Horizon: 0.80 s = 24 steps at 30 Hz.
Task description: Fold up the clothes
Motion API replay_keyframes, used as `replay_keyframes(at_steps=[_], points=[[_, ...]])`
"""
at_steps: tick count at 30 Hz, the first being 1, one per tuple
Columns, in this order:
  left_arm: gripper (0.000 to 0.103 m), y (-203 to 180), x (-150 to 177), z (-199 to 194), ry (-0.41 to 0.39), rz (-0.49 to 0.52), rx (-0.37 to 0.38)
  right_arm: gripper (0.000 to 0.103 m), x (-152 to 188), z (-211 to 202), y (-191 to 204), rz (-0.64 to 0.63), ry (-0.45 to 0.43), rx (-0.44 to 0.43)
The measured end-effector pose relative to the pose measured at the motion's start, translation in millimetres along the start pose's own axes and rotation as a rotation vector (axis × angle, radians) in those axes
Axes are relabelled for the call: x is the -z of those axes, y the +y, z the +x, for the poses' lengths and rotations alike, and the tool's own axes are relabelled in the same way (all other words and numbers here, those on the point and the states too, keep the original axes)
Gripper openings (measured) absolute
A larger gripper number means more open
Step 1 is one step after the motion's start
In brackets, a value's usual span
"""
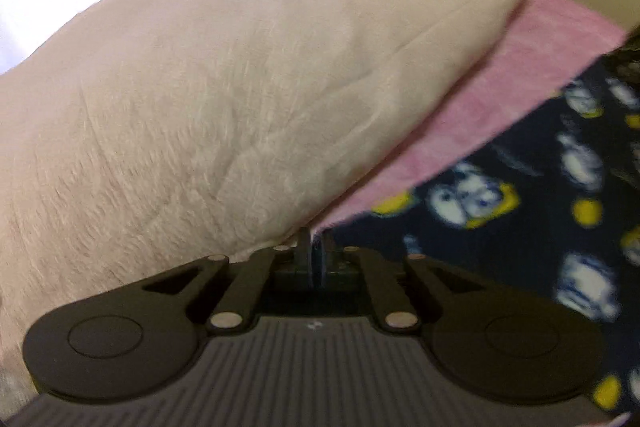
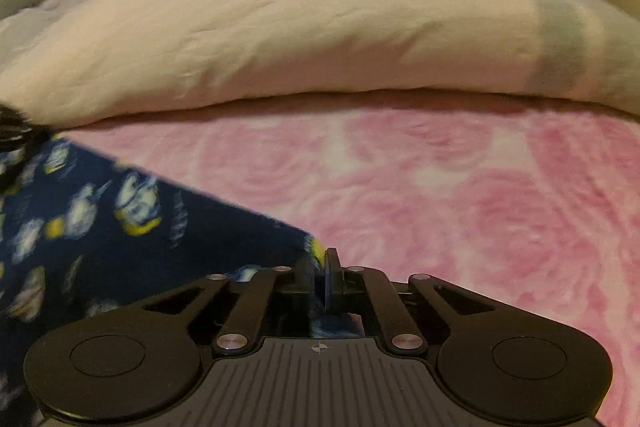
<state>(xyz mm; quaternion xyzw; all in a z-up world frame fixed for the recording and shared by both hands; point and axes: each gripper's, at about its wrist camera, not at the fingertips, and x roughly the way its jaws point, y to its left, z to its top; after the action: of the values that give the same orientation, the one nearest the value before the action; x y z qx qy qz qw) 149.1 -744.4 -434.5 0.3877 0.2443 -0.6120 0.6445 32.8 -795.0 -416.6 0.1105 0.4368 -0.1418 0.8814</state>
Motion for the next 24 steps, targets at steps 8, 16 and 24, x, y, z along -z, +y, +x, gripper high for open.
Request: replay_keyframes(at_steps=[8,16,24], points=[[0.023,-10,7,-41,-0.04,-0.243,-0.115,0.075,7,-45,-39,0.247,-0.135,0.077],[0.023,-39,68,-130,-0.015,-0.7,0.054,0.074,120,-149,-64,0.608,-0.039,-0.022],[0.023,-131,126,-216,0.077,-0.903,0.112,0.074,275,-228,-21,1.08,-0.082,-0.134]])
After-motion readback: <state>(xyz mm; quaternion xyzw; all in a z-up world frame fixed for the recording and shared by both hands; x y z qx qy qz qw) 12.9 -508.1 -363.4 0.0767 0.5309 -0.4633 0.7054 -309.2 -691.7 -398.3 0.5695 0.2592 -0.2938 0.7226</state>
